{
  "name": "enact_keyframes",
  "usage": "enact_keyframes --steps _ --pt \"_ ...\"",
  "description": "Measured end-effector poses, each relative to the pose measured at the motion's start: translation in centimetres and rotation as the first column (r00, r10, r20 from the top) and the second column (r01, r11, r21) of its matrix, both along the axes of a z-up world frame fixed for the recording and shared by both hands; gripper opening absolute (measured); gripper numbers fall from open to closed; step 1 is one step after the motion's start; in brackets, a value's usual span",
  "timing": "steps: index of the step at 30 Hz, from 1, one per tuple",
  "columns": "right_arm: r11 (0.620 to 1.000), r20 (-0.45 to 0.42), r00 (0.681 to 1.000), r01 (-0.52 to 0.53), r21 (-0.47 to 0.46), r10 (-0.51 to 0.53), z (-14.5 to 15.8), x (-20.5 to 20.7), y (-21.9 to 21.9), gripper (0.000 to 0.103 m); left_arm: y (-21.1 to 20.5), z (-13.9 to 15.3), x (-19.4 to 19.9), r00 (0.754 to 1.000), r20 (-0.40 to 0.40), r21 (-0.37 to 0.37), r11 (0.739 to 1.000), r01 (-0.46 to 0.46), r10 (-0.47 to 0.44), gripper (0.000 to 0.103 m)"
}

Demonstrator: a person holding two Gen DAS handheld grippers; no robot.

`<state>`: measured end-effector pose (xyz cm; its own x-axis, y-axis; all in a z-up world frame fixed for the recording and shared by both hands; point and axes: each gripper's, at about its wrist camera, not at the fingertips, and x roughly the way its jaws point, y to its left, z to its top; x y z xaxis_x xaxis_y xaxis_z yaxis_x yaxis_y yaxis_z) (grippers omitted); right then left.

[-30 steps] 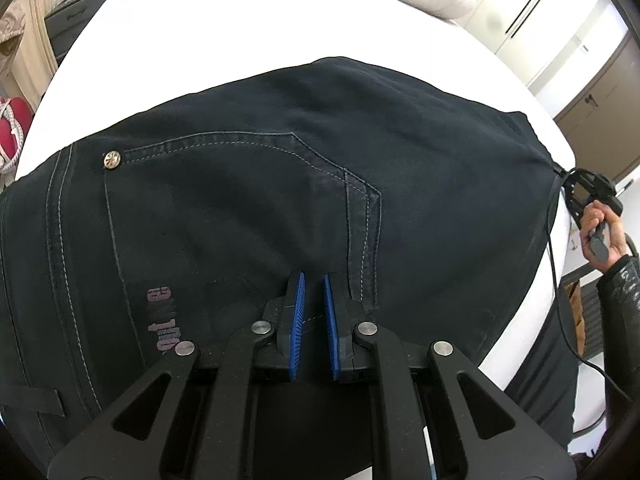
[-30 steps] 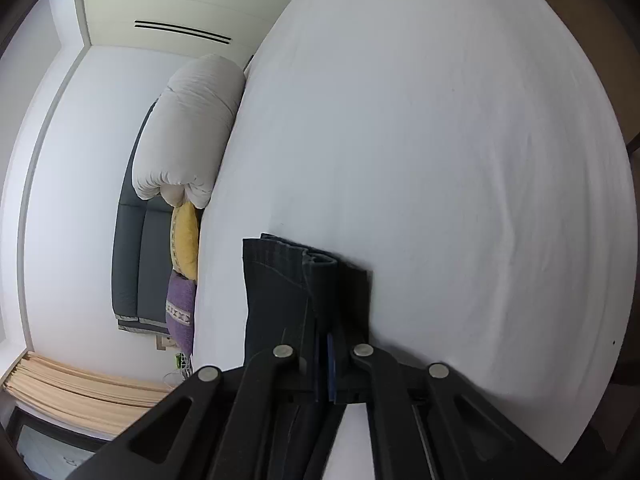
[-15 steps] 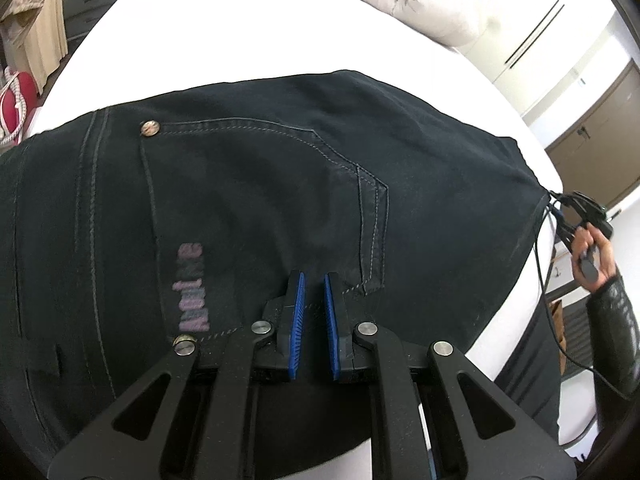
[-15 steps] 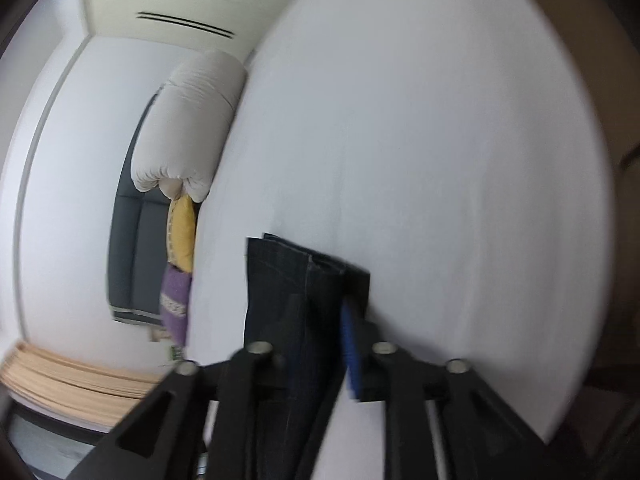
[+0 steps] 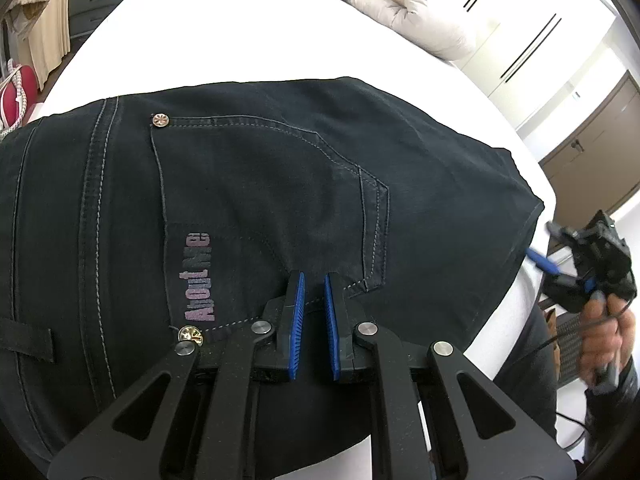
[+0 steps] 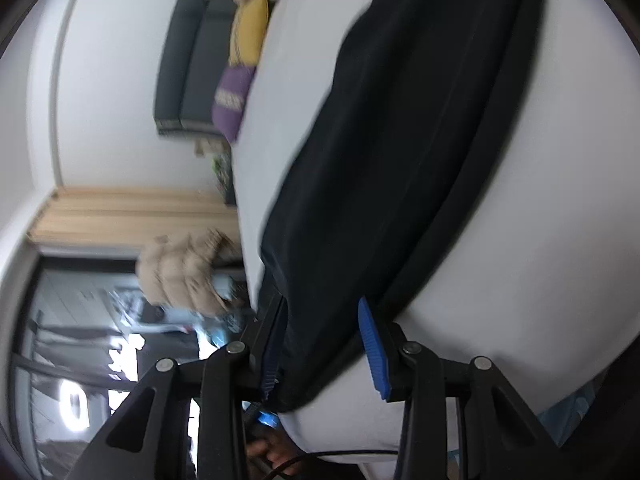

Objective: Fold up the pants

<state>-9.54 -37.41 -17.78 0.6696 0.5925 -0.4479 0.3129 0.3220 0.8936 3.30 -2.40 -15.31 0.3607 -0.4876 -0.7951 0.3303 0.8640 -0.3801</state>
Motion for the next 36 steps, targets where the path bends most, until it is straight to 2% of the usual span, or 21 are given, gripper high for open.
enact_keyframes --steps 3,5,7,10,16,18,19,20,21,29,33,36 --pt "0.998 -0.029 0.999 -0.031 0.055 0.033 -0.9 0.6 2.0 0.042 0.1 0.0 0.0 1.000 0.004 -0.007 1.000 -0.002 0.002 0.010" --pt "0.999 -0.040 0.999 -0.034 0.039 0.036 -0.9 0.8 2.7 0.050 0.2 -0.1 0.0 1.000 0.004 -0.012 1.000 -0.004 0.004 0.010" --pt "0.998 -0.039 0.999 -0.022 0.051 0.024 -0.8 1.1 2.9 0.052 0.3 -0.2 0.0 1.000 0.005 -0.016 1.000 -0.005 0.005 0.010" --pt "0.999 -0.056 0.998 -0.019 0.038 0.021 -0.8 1.3 3.4 0.052 0.4 -0.2 0.0 1.000 0.003 -0.021 1.000 -0.007 0.007 0.010" --pt "0.997 -0.089 0.995 -0.046 0.068 0.052 -1.2 1.6 3.8 0.051 0.9 -0.2 0.1 1.000 0.000 -0.025 1.000 -0.010 0.010 0.010" --pt "0.996 -0.091 0.995 -0.041 0.079 0.048 -1.7 2.0 3.9 0.044 0.8 -0.1 0.1 1.000 0.003 -0.021 1.000 -0.008 0.008 0.010" --pt "0.996 -0.090 0.995 -0.046 0.076 0.053 -1.9 2.3 4.0 0.032 0.8 -0.1 0.1 1.000 0.003 -0.019 1.000 -0.008 0.008 0.010" --pt "0.996 -0.093 0.994 -0.055 0.067 0.061 -2.1 2.6 4.0 0.010 0.7 0.0 0.1 1.000 0.003 -0.017 1.000 -0.008 0.008 0.010" --pt "0.997 -0.111 0.992 -0.059 0.054 0.064 -2.5 2.8 4.0 0.006 0.6 0.0 0.1 1.000 0.002 -0.015 1.000 -0.007 0.007 0.010" --pt "0.997 -0.096 0.994 -0.041 0.061 0.046 -3.4 0.0 3.7 0.002 0.1 0.5 -0.2 1.000 -0.003 0.013 1.000 0.015 -0.015 0.010" --pt "0.997 -0.087 0.995 -0.050 0.051 0.054 -3.4 0.2 3.7 0.003 0.1 0.4 -0.3 1.000 0.000 0.010 1.000 0.013 -0.013 0.010" --pt "0.993 -0.082 0.996 -0.035 0.116 0.044 -3.7 0.2 3.1 0.009 0.3 0.4 -0.3 1.000 -0.002 0.003 1.000 0.011 -0.011 0.010"
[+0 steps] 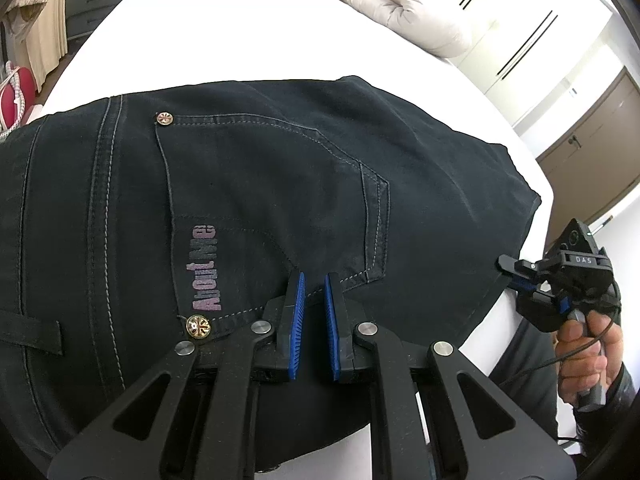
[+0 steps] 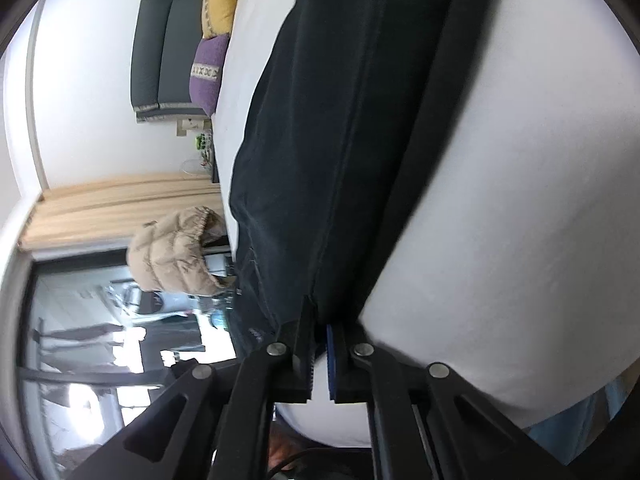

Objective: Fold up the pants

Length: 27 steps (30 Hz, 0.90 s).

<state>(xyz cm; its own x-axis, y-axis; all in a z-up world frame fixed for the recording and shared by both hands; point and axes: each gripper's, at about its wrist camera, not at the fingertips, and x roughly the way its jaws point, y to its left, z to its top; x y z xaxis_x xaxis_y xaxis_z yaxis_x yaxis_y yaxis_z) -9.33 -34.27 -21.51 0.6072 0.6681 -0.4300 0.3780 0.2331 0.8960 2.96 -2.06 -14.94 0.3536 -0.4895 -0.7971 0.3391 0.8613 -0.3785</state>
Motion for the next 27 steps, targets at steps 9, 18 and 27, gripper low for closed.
enact_keyframes --steps 9,18,27 --pt "0.983 0.006 0.983 0.182 0.007 -0.182 -0.2 -0.2 -6.3 0.000 0.3 -0.1 -0.2 1.000 0.004 0.001 1.000 -0.004 0.004 0.010" --pt "0.981 0.029 0.983 0.184 -0.062 -0.183 0.4 -1.5 -6.0 0.001 0.0 0.0 -0.2 1.000 0.003 0.005 1.000 -0.007 0.007 0.010" --pt "0.937 0.048 0.936 0.349 -0.005 -0.349 -0.4 -2.0 -12.3 0.000 0.0 -0.1 -0.3 1.000 0.005 0.008 1.000 -0.012 0.012 0.010"
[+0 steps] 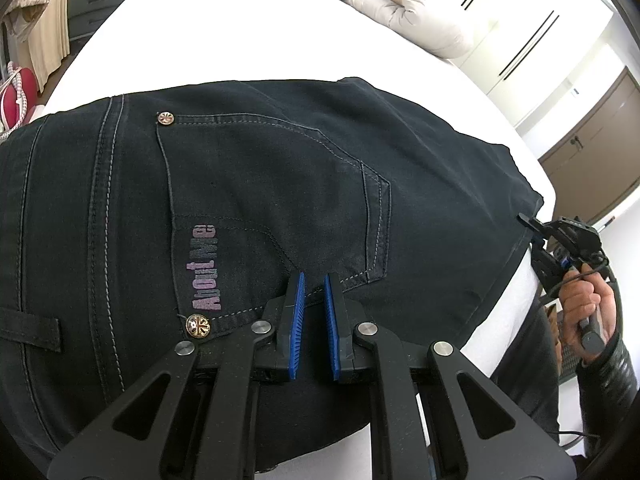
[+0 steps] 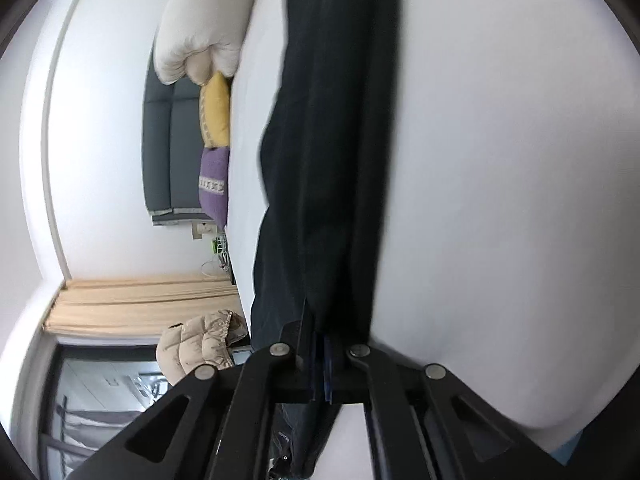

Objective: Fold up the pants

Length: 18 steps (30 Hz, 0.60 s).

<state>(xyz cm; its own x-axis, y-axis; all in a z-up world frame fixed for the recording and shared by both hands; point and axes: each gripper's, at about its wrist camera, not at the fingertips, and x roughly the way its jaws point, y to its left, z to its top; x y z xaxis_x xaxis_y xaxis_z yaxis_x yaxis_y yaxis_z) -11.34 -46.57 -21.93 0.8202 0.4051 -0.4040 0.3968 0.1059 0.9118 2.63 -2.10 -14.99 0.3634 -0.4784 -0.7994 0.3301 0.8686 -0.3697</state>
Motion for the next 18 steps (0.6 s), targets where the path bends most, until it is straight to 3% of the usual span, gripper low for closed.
enact_keyframes --steps 3,7,11,13,14,18 --pt "0.998 -0.016 1.000 0.007 -0.055 -0.008 0.5 -0.5 0.1 0.000 -0.2 0.0 0.0 1.000 0.000 0.007 1.000 0.000 0.000 0.010" --pt "0.998 -0.010 1.000 -0.005 -0.059 0.005 0.5 -0.2 0.2 0.000 -0.4 0.0 0.1 1.000 -0.003 0.009 1.000 0.003 -0.003 0.010" --pt "0.995 0.011 0.998 0.059 -0.076 -0.058 1.5 -0.5 -2.1 0.010 -0.5 0.0 0.2 1.000 -0.001 0.010 1.000 0.000 0.000 0.010" --pt "0.991 0.015 0.995 0.097 -0.096 -0.096 1.7 -0.6 -3.8 0.010 -0.6 0.0 0.1 1.000 -0.001 0.011 1.000 0.000 0.000 0.010" --pt "0.990 0.018 0.994 0.106 -0.092 -0.105 1.5 -0.6 -4.7 0.002 -0.6 -0.1 0.1 1.000 -0.002 0.011 1.000 -0.001 0.001 0.010" --pt "0.989 -0.001 0.992 0.124 -0.080 -0.124 0.8 -1.6 -5.4 0.001 -0.7 -0.1 0.2 1.000 -0.001 0.018 1.000 -0.001 0.001 0.010"
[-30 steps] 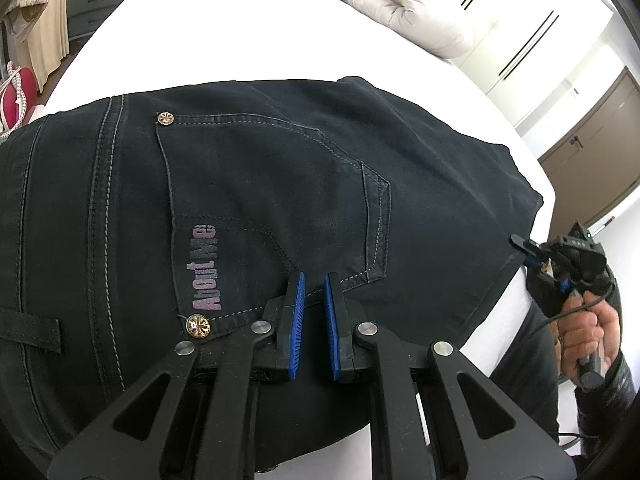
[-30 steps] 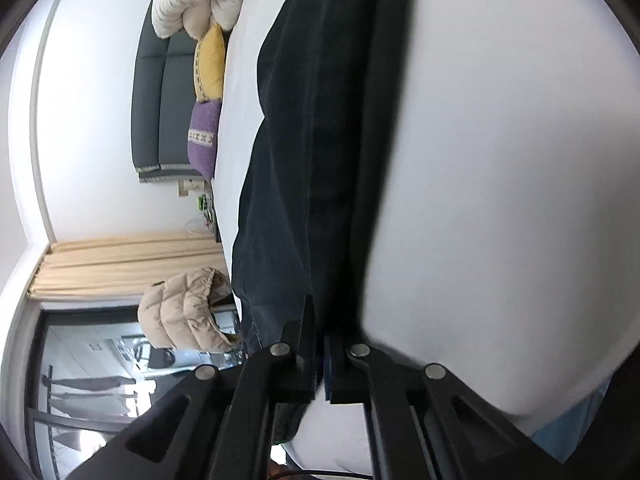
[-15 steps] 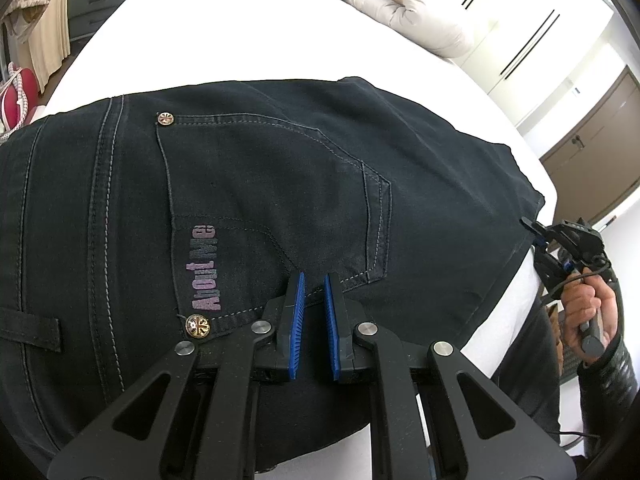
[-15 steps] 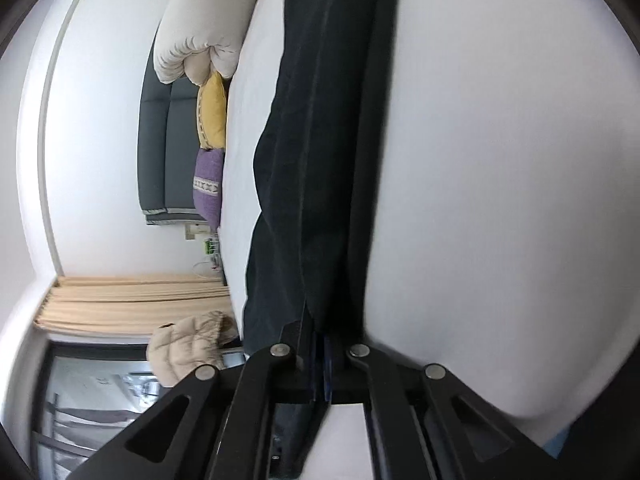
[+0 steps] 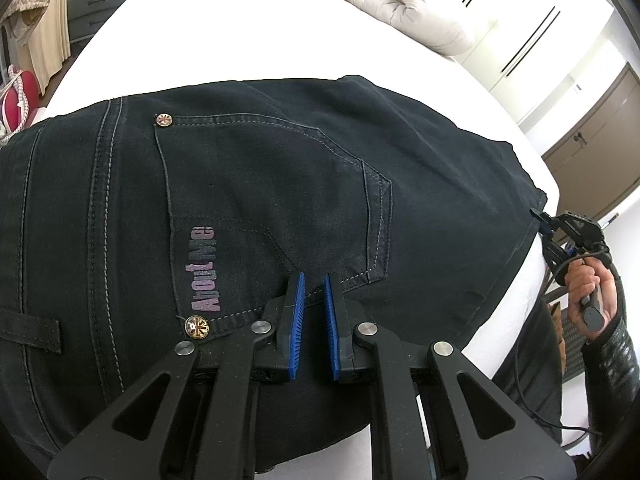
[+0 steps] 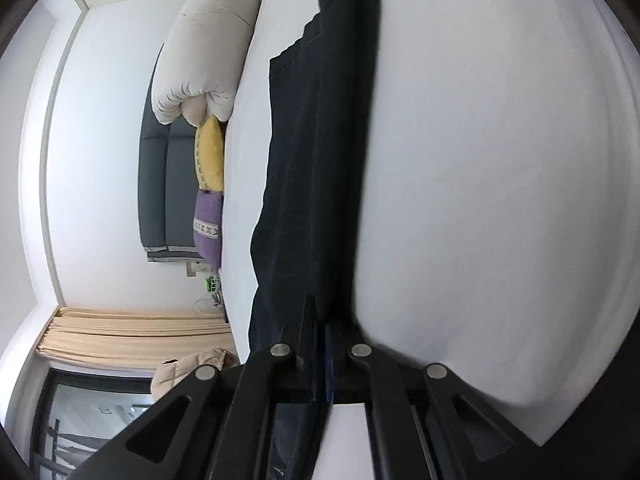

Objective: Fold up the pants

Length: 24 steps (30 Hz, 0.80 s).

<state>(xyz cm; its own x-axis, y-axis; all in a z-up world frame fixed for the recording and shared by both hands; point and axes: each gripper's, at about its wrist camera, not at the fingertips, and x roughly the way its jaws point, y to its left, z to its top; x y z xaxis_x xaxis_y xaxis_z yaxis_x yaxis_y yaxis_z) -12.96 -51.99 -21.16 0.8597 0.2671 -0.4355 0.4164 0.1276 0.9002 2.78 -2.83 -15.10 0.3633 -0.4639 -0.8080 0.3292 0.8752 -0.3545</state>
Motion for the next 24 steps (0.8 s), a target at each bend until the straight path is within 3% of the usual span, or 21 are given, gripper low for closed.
enact_keyframes --steps 4,6,11,12,14,17,18,19,21,24 --pt "1.000 0.011 1.000 -0.004 -0.011 0.004 0.2 0.0 -0.2 0.005 -0.2 0.0 0.1 1.000 -0.002 0.004 1.000 0.003 -0.003 0.010" --pt "0.998 0.023 0.998 0.054 -0.027 -0.054 0.7 -0.4 -1.4 0.008 -0.2 -0.1 0.2 1.000 -0.004 0.003 1.000 0.004 -0.004 0.010" --pt "0.993 -0.002 0.994 0.109 -0.053 -0.110 0.7 -1.3 -4.9 0.002 -0.3 -0.1 0.3 1.000 -0.004 0.005 1.000 0.002 -0.002 0.010" --pt "0.990 -0.012 0.991 0.132 -0.054 -0.133 0.8 -1.8 -5.8 0.004 -0.3 -0.1 0.3 1.000 -0.004 0.005 1.000 0.003 -0.003 0.010" --pt "0.976 -0.047 0.978 0.196 -0.092 -0.201 1.6 -3.1 -7.0 0.025 -0.3 -0.1 0.4 1.000 -0.006 0.001 1.000 0.002 -0.002 0.010" --pt "0.946 -0.066 0.955 0.273 -0.173 -0.288 4.0 -5.4 -7.5 0.033 -0.2 -0.1 0.4 1.000 -0.012 0.000 1.000 -0.008 0.008 0.010" --pt "0.960 -0.038 0.977 0.198 -0.200 -0.210 5.3 -4.4 -6.7 0.031 -0.2 0.0 0.5 1.000 -0.012 0.004 1.000 -0.012 0.012 0.010" --pt "0.973 -0.029 0.992 0.116 -0.202 -0.124 5.9 -3.0 -5.8 0.021 -0.4 0.3 0.5 1.000 -0.010 0.015 1.000 -0.016 0.017 0.010" --pt "0.976 -0.015 0.996 -0.092 -0.195 0.091 7.3 0.9 -3.2 0.015 -0.9 0.9 0.4 1.000 -0.004 0.039 0.999 -0.021 0.022 0.010" --pt "0.894 -0.053 0.927 -0.373 -0.247 0.372 9.0 8.2 2.5 0.015 -1.5 2.2 0.4 1.000 0.012 0.026 1.000 -0.016 0.016 0.010"
